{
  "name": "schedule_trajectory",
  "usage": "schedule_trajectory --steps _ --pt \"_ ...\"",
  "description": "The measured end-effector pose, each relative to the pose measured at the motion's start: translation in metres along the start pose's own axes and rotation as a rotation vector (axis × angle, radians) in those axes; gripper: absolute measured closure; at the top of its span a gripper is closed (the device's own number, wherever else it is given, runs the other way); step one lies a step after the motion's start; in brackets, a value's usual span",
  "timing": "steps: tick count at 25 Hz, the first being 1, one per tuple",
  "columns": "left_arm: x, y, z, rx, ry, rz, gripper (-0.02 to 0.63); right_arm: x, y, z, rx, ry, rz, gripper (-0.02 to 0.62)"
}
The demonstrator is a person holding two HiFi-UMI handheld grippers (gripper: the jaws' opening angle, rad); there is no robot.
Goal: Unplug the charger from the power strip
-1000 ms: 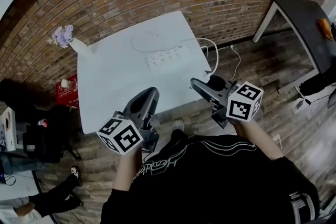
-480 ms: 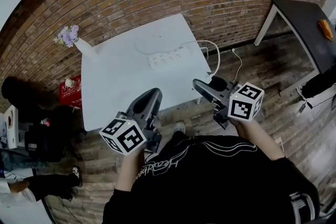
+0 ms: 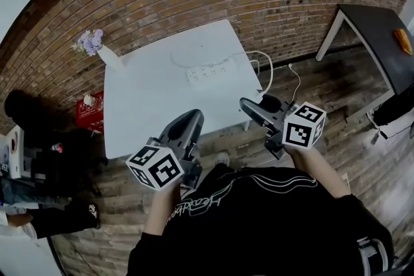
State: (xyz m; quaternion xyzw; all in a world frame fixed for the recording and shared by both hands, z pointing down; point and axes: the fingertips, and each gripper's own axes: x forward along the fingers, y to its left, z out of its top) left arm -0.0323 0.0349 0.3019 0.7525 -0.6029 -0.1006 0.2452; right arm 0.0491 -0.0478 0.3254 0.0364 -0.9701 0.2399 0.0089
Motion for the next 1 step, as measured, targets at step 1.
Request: schedule_trajectory --steps 1 --pt "-0.0001 -0.0005 0.0001 0.0 0.0 -0.001 0.591 -0.0001 -0.0002 0.0005 0.004 -0.004 0.001 0.476"
